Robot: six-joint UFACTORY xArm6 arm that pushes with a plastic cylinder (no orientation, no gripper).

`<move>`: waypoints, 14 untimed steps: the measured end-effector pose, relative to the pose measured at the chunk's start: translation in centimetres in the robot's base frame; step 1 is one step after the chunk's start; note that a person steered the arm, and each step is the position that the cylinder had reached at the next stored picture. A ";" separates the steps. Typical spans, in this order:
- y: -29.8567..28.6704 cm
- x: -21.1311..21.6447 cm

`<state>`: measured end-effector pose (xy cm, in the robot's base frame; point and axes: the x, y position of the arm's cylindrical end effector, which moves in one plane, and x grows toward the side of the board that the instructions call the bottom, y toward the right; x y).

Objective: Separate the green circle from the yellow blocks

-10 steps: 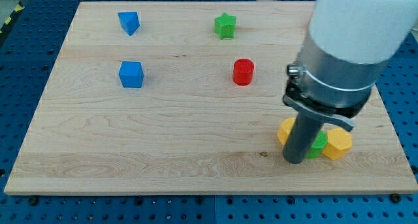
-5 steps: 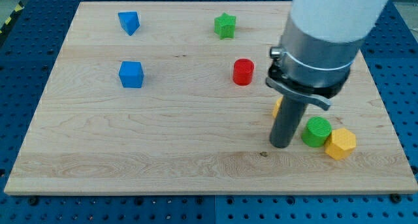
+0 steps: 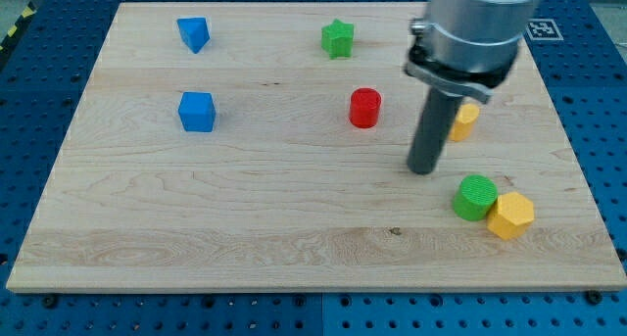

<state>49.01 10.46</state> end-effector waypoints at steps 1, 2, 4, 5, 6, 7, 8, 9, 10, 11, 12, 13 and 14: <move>0.3 -4.2; 5.3 -4.6; 15.5 -2.7; 13.5 -0.7; 13.1 0.3; 13.1 0.3; 10.8 2.1; 11.0 2.1; 10.4 2.1; 9.6 2.7; 6.6 4.4; 2.5 5.3; 2.6 5.3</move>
<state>54.33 13.08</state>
